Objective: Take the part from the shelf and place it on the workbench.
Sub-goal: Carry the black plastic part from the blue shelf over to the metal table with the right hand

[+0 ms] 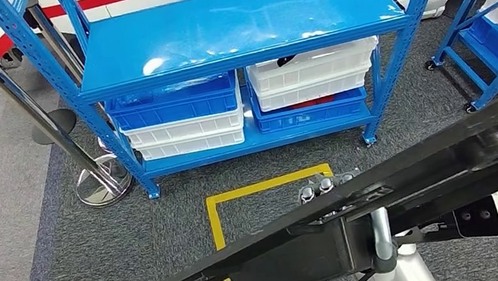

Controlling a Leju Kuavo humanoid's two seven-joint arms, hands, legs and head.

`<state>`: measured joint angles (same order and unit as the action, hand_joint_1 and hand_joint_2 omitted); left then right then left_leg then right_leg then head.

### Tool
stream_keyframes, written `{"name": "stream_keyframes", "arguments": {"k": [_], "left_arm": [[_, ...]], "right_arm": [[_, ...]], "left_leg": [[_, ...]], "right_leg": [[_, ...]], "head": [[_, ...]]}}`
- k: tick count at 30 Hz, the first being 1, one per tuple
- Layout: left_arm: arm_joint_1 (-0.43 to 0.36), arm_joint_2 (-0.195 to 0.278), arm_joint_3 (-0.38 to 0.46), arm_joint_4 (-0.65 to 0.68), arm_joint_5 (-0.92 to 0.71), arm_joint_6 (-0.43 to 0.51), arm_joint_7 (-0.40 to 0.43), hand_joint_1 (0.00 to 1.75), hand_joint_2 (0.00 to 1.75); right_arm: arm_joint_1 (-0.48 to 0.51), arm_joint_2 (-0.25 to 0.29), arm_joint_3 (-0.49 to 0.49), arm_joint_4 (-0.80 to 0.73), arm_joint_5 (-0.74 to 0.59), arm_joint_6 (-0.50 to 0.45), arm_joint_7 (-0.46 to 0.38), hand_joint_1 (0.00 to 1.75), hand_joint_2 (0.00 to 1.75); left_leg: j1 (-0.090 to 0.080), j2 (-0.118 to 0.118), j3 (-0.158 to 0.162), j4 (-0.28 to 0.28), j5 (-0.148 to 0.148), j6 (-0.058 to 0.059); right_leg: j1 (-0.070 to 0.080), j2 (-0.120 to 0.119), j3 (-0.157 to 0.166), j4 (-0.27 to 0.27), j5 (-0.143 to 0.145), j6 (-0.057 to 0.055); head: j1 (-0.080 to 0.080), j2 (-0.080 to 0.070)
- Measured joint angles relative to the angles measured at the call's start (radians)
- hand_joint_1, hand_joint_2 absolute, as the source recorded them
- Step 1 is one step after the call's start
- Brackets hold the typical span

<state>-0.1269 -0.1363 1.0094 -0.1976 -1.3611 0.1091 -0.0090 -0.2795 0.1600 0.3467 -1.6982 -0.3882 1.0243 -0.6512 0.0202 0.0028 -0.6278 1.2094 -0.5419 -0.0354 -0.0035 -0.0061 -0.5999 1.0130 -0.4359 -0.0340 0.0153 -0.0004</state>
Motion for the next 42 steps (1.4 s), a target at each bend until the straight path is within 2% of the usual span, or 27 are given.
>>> {"name": "stream_keyframes", "arguments": {"k": [2, 3, 5, 7, 8, 10, 12, 13, 14, 15, 17, 19, 21, 23, 25, 27, 28, 29, 30, 31, 33, 34, 35, 37, 38, 39, 42], "left_arm": [[-0.001, 0.001, 0.0, 0.0, 0.0, 0.0, -0.002, 0.0, 1.75], [-0.002, 0.001, 0.0, 0.0, 0.0, 0.0, -0.003, 0.0, 1.75], [-0.001, 0.001, 0.0, 0.0, 0.0, 0.0, -0.005, 0.0, 1.75], [-0.001, -0.001, 0.0, 0.0, -0.001, 0.0, -0.005, 0.0, 1.75], [-0.001, -0.001, 0.0, 0.0, -0.002, 0.0, -0.005, 0.0, 1.75], [-0.002, -0.002, 0.0, 0.0, -0.003, 0.0, -0.004, 0.0, 1.75], [-0.002, -0.001, 0.0, 0.0, -0.003, -0.001, -0.002, 0.0, 1.75], [-0.002, 0.0, 0.0, 0.0, -0.003, -0.001, -0.002, 0.0, 1.75], [-0.002, 0.0, 0.0, 0.0, -0.003, -0.001, -0.001, 0.0, 1.75], [-0.002, 0.0, 0.0, 0.0, -0.003, -0.002, -0.001, 0.0, 1.75], [-0.002, 0.0, 0.0, 0.0, -0.004, -0.002, 0.0, 0.0, 1.75], [-0.002, -0.001, 0.0, 0.0, -0.004, -0.002, 0.0, 0.0, 1.75], [-0.001, -0.001, 0.0, 0.0, -0.006, -0.002, 0.001, 0.0, 1.75], [0.0, 0.0, 0.0, 0.0, -0.007, -0.001, 0.002, 0.0, 1.75], [0.0, 0.0, 0.0, 0.0, -0.007, -0.001, 0.004, 0.0, 1.75], [0.0, 0.001, 0.0, 0.0, -0.007, -0.001, 0.004, 0.0, 1.75], [0.001, 0.001, 0.0, 0.0, -0.007, -0.001, 0.004, 0.0, 1.75], [0.001, 0.001, 0.0, 0.0, -0.007, -0.001, 0.004, 0.0, 1.75], [0.001, 0.001, 0.0, 0.0, -0.007, -0.001, 0.004, 0.0, 1.75], [0.001, 0.002, 0.0, 0.0, -0.008, -0.001, 0.004, 0.0, 1.75], [-0.001, 0.004, 0.0, 0.0, -0.009, -0.001, 0.004, 0.0, 1.75], [-0.001, 0.005, 0.0, 0.0, -0.01, -0.001, 0.004, 0.0, 1.75], [-0.001, 0.005, 0.0, 0.0, -0.011, -0.002, 0.004, 0.0, 1.75], [0.0, 0.005, 0.0, 0.0, -0.013, -0.003, 0.004, 0.0, 1.75], [-0.001, 0.004, -0.001, 0.0, -0.015, -0.004, 0.005, 0.0, 1.75], [-0.002, 0.004, -0.001, 0.0, -0.017, -0.004, 0.005, 0.0, 1.75], [-0.004, 0.004, -0.001, 0.0, -0.02, -0.005, 0.006, 0.0, 1.75]], "right_arm": [[-0.001, 0.0, -0.001, 0.0, 0.0, 0.0, 0.0, 1.75, 1.75], [-0.001, 0.0, -0.001, 0.0, 0.001, 0.0, 0.0, 1.75, 1.75], [-0.001, 0.0, -0.002, 0.0, 0.002, 0.0, 0.0, 1.75, 1.75], [0.0, 0.0, -0.003, -0.001, 0.003, 0.001, 0.0, 1.75, 1.75], [0.001, 0.0, -0.004, -0.002, 0.004, 0.001, 0.0, 1.75, 1.75], [0.004, -0.001, -0.008, -0.004, 0.005, 0.002, 0.0, 1.75, 1.75], [0.009, -0.002, -0.013, -0.004, 0.007, 0.002, 0.0, 1.75, 1.75], [0.012, -0.002, -0.015, -0.004, 0.007, 0.002, 0.0, 1.75, 1.75], [0.014, -0.002, -0.016, -0.005, 0.008, 0.003, 0.0, 1.75, 1.75], [0.015, -0.003, -0.016, -0.005, 0.008, 0.003, 0.0, 1.75, 1.75], [0.015, -0.003, -0.016, -0.008, 0.011, 0.004, 0.0, 1.75, 1.75], [0.015, -0.003, -0.017, -0.012, 0.012, 0.007, 0.0, 1.75, 1.75], [0.016, -0.003, -0.018, -0.013, 0.013, 0.01, 0.0, 1.75, 1.75], [0.017, -0.002, -0.018, -0.014, 0.014, 0.012, 0.0, 1.75, 1.75], [0.017, -0.002, -0.018, -0.014, 0.014, 0.013, 0.0, 1.75, 1.75], [0.02, -0.002, -0.018, -0.014, 0.014, 0.014, 0.0, 1.75, 1.75], [0.021, -0.002, -0.018, -0.013, 0.014, 0.014, 0.0, 1.75, 1.75], [0.022, -0.002, -0.018, -0.013, 0.014, 0.014, 0.0, 1.75, 1.75], [0.022, -0.002, -0.019, -0.013, 0.014, 0.014, 0.0, 1.75, 1.75], [0.022, -0.002, -0.019, -0.013, 0.014, 0.014, 0.0, 1.75, 1.75], [0.022, -0.002, -0.019, -0.014, 0.014, 0.014, 0.0, 1.75, 1.75], [0.022, -0.002, -0.018, -0.014, 0.014, 0.015, 0.0, 1.75, 1.75], [0.021, -0.001, -0.018, -0.014, 0.014, 0.015, 0.0, 1.75, 1.75], [0.021, -0.001, -0.018, -0.014, 0.014, 0.014, 0.0, 1.75, 1.75], [0.021, -0.002, -0.018, -0.014, 0.014, 0.014, 0.0, 1.75, 1.75], [0.021, -0.002, -0.018, -0.015, 0.014, 0.013, 0.0, 1.75, 1.75], [0.022, -0.002, -0.018, -0.017, 0.014, 0.013, 0.0, 1.75, 1.75]], "left_leg": [[-0.003, -0.001, 0.081, -0.133, 0.035, 0.008], [-0.006, -0.002, 0.105, -0.176, 0.042, 0.012], [-0.011, -0.003, 0.114, -0.197, 0.045, 0.019], [-0.006, 0.0, 0.107, -0.204, 0.057, 0.031], [-0.004, 0.001, 0.102, -0.208, 0.065, 0.039], [-0.001, 0.005, 0.087, -0.211, 0.081, 0.05], [-0.002, 0.006, 0.068, -0.21, 0.094, 0.052], [-0.002, 0.006, 0.058, -0.208, 0.1, 0.051], [-0.002, 0.007, 0.049, -0.205, 0.105, 0.049], [-0.001, 0.006, 0.041, -0.202, 0.109, 0.046], [-0.001, 0.006, 0.029, -0.194, 0.115, 0.039], [-0.003, 0.005, 0.021, -0.191, 0.124, 0.027], [-0.003, 0.005, 0.018, -0.195, 0.136, 0.012], [-0.002, 0.004, 0.007, -0.181, 0.119, 0.001], [0.0, 0.003, -0.024, -0.095, 0.043, -0.005], [0.0, 0.002, -0.061, 0.037, -0.036, -0.009], [0.0, 0.002, -0.066, 0.079, -0.049, -0.01], [0.0, 0.002, -0.055, 0.087, -0.041, -0.01], [0.0, 0.002, -0.026, 0.056, -0.017, -0.008], [0.0, 0.002, 0.019, -0.006, 0.01, -0.005], [-0.004, 0.001, 0.106, -0.14, 0.031, 0.003], [-0.007, 0.0, 0.128, -0.179, 0.03, 0.007], [-0.01, -0.001, 0.134, -0.196, 0.027, 0.012], [-0.01, 0.0, 0.125, -0.204, 0.041, 0.023], [-0.007, 0.002, 0.119, -0.207, 0.05, 0.031], [-0.005, 0.004, 0.112, -0.211, 0.061, 0.039], [-0.003, 0.007, 0.079, -0.211, 0.089, 0.05]], "right_leg": [[0.001, 0.0, -0.013, 0.011, 0.004, 0.005], [0.002, 0.0, -0.018, 0.015, 0.007, 0.01], [0.003, 0.0, -0.023, 0.017, 0.016, 0.023], [0.003, 0.002, -0.028, 0.022, 0.013, 0.036], [0.002, 0.004, -0.037, 0.04, -0.006, 0.042], [-0.002, 0.006, -0.072, 0.134, -0.082, 0.05], [-0.006, 0.006, -0.113, 0.259, -0.15, 0.057], [-0.009, 0.006, -0.117, 0.292, -0.157, 0.06], [-0.011, 0.006, -0.102, 0.286, -0.144, 0.061], [-0.014, 0.005, -0.068, 0.242, -0.118, 0.062], [-0.015, 0.006, 0.025, 0.099, -0.077, 0.059], [-0.01, 0.007, 0.071, 0.017, -0.067, 0.049], [-0.007, 0.008, 0.065, 0.009, -0.061, 0.036], [-0.009, 0.005, 0.055, 0.002, -0.046, 0.018], [-0.01, 0.002, 0.04, -0.001, -0.03, 0.002], [-0.006, 0.001, 0.02, 0.002, -0.016, -0.005], [-0.004, 0.0, 0.009, 0.004, -0.01, -0.006], [-0.002, 0.0, -0.002, 0.008, -0.004, -0.005], [-0.002, 0.001, -0.013, 0.012, 0.001, -0.004], [-0.001, 0.001, -0.022, 0.017, 0.006, -0.002], [0.001, 0.002, -0.036, 0.025, 0.015, 0.007], [0.001, 0.001, -0.039, 0.027, 0.021, 0.013], [0.001, 0.001, -0.041, 0.027, 0.027, 0.019], [0.0, 0.002, -0.044, 0.025, 0.037, 0.033], [-0.001, 0.003, -0.049, 0.032, 0.025, 0.038], [-0.001, 0.005, -0.06, 0.056, -0.002, 0.043], [-0.006, 0.006, -0.117, 0.226, -0.127, 0.053]], "head": [[0.0, 0.0], [0.001, 0.0], [0.001, 0.0], [0.001, 0.0], [0.002, 0.0], [0.005, 0.0], [0.006, 0.0], [0.006, 0.0], [0.006, 0.0], [0.006, 0.0], [0.006, 0.0], [0.006, 0.0], [0.006, 0.0], [0.005, 0.0], [0.002, 0.0], [0.0, 0.0], [0.0, 0.0], [0.0, 0.0], [0.0, 0.0], [-0.001, 0.0], [0.0, 0.0], [0.0, 0.0], [-0.001, 0.0], [-0.002, 0.0], [-0.002, 0.0], [-0.001, 0.0], [0.002, 0.0]]}}
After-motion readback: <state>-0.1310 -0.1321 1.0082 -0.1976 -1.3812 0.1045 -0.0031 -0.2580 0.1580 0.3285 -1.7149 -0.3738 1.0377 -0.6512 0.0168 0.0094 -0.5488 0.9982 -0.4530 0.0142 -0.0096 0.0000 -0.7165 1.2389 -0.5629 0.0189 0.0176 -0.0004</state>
